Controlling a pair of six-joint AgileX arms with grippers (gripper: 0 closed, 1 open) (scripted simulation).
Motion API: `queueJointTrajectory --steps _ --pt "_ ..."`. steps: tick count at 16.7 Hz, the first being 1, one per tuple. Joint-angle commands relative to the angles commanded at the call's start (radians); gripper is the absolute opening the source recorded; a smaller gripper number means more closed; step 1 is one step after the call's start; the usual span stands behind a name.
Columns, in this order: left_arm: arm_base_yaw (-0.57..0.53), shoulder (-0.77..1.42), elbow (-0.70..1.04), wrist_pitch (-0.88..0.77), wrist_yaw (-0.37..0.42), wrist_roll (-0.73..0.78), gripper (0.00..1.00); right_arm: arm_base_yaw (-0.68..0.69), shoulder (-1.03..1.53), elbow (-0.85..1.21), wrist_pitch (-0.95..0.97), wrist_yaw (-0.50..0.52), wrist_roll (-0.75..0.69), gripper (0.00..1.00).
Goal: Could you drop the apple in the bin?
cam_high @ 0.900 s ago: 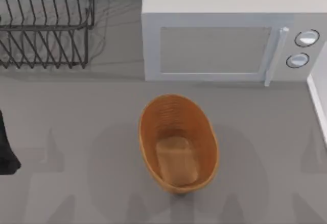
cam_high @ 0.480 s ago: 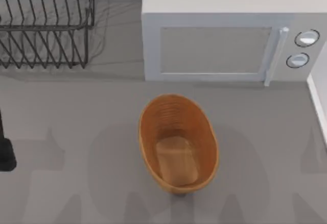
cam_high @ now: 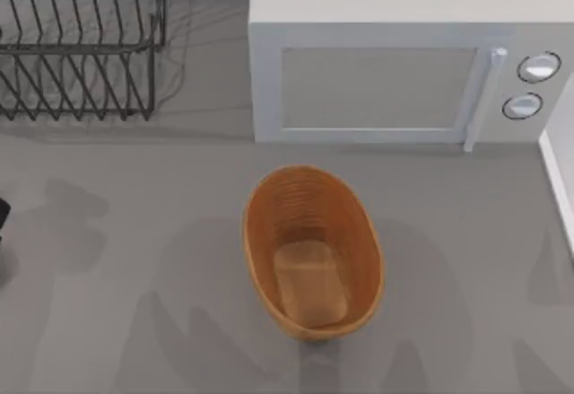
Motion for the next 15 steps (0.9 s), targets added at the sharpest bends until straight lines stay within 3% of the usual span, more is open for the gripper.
queueJointTrajectory --steps 8,15 --pt "0.115 0.734 0.458 -0.390 0.042 0.423 1.00 0.000 0.000 0.000 0.000 0.000 0.000 1.00" --pt "0.194 1.054 0.651 -0.630 0.065 0.560 1.00 0.000 0.000 0.000 0.000 0.000 0.000 1.00"
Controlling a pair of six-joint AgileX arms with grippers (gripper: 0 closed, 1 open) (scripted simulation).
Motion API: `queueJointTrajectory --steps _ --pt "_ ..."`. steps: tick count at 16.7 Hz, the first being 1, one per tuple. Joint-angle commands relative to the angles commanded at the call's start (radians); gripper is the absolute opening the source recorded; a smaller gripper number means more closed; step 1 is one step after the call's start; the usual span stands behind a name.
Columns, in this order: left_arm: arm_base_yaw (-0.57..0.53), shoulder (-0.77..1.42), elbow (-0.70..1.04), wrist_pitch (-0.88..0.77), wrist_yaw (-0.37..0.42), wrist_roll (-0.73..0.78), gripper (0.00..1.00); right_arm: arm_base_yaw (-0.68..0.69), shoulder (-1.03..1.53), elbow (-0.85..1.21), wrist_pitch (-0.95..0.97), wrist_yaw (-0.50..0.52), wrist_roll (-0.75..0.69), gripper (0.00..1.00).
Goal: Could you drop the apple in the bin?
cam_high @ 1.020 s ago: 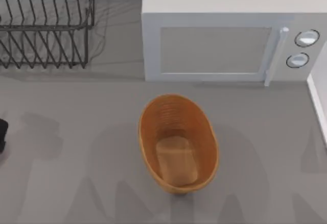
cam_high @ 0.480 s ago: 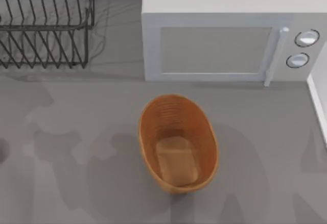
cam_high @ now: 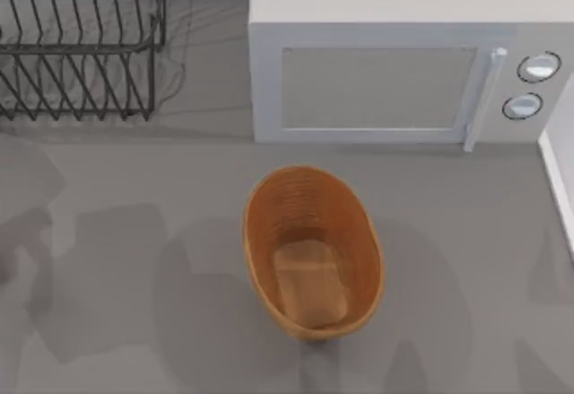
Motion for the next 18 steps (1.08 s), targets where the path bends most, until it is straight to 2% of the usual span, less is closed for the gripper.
queueJointTrajectory --steps 7,13,18 --pt "-0.003 0.011 -0.012 0.015 0.000 -0.002 1.00 0.000 0.000 0.000 0.000 0.000 0.000 1.00" --pt "-0.013 0.105 -0.123 0.231 0.001 -0.011 1.00 0.000 0.000 0.000 0.000 0.000 0.000 1.00" --pt "-0.015 0.126 -0.146 0.268 0.001 -0.013 1.00 0.000 0.000 0.000 0.000 0.000 0.000 1.00"
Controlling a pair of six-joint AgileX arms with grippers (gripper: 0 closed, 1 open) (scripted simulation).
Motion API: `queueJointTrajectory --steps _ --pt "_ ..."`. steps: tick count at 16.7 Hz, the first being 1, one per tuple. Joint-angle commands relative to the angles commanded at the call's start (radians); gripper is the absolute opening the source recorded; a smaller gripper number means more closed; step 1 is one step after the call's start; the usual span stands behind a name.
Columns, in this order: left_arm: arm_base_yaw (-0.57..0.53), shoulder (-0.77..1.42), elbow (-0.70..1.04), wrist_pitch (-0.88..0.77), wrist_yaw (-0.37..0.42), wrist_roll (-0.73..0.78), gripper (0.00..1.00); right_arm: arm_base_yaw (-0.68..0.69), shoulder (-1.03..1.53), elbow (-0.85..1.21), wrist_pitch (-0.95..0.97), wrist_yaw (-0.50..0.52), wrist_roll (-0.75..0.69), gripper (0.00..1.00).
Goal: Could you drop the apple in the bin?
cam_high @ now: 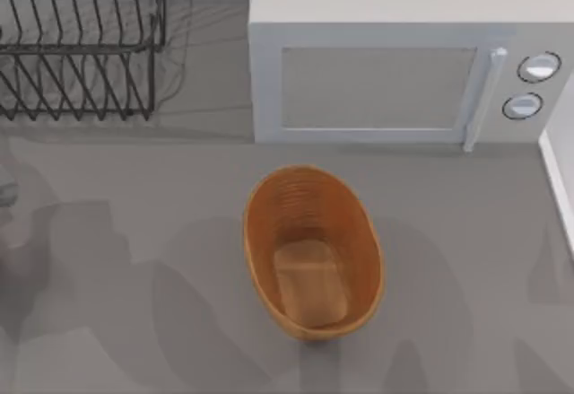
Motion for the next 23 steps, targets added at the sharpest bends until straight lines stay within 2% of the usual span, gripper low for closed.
queueJointTrajectory --steps 1,14,23 --pt "0.000 0.000 0.000 0.000 0.000 0.000 1.00 0.000 0.000 0.000 0.000 0.000 0.000 1.00" --pt "0.000 0.000 0.000 0.000 0.000 0.000 0.02 0.000 0.000 0.000 0.000 0.000 0.000 1.00" --pt "0.004 -0.011 0.008 0.004 -0.008 0.006 0.00 0.000 0.000 0.000 0.000 0.000 0.000 1.00"
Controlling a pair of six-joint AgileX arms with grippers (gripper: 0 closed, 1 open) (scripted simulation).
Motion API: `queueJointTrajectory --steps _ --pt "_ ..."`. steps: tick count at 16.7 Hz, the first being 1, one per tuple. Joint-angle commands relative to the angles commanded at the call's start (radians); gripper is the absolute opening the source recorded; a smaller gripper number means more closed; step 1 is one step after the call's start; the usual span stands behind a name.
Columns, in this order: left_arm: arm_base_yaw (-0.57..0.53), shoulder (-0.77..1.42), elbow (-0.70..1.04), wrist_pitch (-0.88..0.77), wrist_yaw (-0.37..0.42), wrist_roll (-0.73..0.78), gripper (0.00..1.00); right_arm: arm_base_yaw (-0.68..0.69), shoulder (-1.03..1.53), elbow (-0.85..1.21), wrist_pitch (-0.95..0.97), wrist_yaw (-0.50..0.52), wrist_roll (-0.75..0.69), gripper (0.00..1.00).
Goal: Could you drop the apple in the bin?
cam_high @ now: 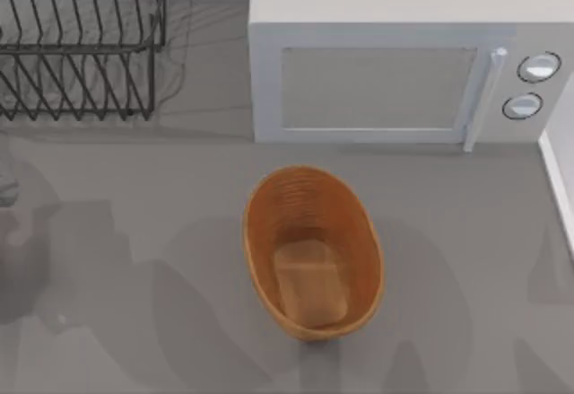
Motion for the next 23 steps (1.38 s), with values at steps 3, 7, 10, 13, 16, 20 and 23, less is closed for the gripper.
queueJointTrajectory --steps 3,7,10,13,16,20,23 --pt "0.004 -0.007 0.037 -0.039 0.001 0.000 0.00 0.000 0.000 0.000 0.000 0.000 0.000 1.00" --pt "0.004 -0.050 0.176 -0.239 0.001 0.000 0.00 0.000 0.000 0.000 0.000 0.000 0.000 1.00" --pt "0.000 -0.097 0.299 -0.437 0.000 -0.001 0.00 0.000 0.000 0.000 0.000 0.000 0.000 1.00" --pt "-0.004 -0.143 0.397 -0.557 -0.001 -0.005 0.00 0.000 0.000 0.000 0.000 0.000 0.000 1.00" --pt "-0.005 -0.161 0.423 -0.584 -0.001 -0.008 0.00 0.000 0.000 0.000 0.000 0.000 0.000 1.00" --pt "-0.003 -0.157 0.422 -0.581 -0.001 -0.006 0.00 0.000 0.000 0.000 0.000 0.000 0.000 1.00" --pt "-0.069 -0.135 0.447 -0.588 -0.008 -0.026 0.00 0.000 0.000 0.000 0.000 0.000 0.000 1.00"
